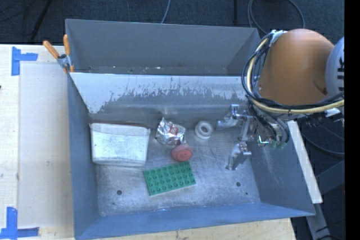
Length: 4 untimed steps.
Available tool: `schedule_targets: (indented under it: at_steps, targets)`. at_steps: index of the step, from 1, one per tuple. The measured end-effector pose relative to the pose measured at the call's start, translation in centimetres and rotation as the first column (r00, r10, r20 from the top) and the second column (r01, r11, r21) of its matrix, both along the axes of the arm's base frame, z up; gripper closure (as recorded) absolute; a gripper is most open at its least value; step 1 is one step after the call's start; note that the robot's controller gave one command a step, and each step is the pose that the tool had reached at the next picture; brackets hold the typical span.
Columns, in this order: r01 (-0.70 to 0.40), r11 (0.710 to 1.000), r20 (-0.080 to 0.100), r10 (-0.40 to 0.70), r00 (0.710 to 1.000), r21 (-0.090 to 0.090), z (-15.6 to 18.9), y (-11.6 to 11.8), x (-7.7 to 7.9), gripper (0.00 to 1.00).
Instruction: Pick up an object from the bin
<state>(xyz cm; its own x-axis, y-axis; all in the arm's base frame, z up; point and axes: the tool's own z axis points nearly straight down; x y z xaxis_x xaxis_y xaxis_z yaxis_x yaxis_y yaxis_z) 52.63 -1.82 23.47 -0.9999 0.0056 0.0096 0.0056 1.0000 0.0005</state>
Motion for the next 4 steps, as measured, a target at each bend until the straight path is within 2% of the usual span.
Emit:
schedule_targets:
  at_steps: [1,2,3,4]
  targets:
    - [0.025,1.000,0.002,-0.025,1.000,0.001,-9.1,3.9,2.9,0.00]
    - [0.026,1.000,0.010,-0.026,1.000,0.003,-15.2,11.0,9.6,0.00]
    - [0.028,1.000,0.010,-0.028,1.000,-0.001,-14.8,10.6,9.5,1.00]
    - [0.053,0.999,0.019,-0.053,0.998,0.001,0.0,10.8,9.1,1.00]
